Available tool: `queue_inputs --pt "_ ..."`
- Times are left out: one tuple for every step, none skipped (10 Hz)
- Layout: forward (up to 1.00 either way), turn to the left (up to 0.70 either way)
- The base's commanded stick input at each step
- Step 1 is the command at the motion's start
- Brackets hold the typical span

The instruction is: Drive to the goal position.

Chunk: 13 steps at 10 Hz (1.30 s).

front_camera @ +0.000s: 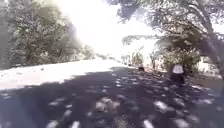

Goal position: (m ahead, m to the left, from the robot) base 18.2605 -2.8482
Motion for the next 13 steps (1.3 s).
queue_inputs --pt "0.50 0.00" --pt "0.50 0.00" --pt "0.50 0.00" --pt "0.50 0.00" --pt "0.50 0.00" --pt "0.50 -0.22" --pt "0.50 -0.35" --pt "0.50 -0.48" --pt "0.50 -0.33" --pt "0.50 -0.12" --pt "0.50 0.00" --pt "0.50 0.00" --pt "0.50 0.00"
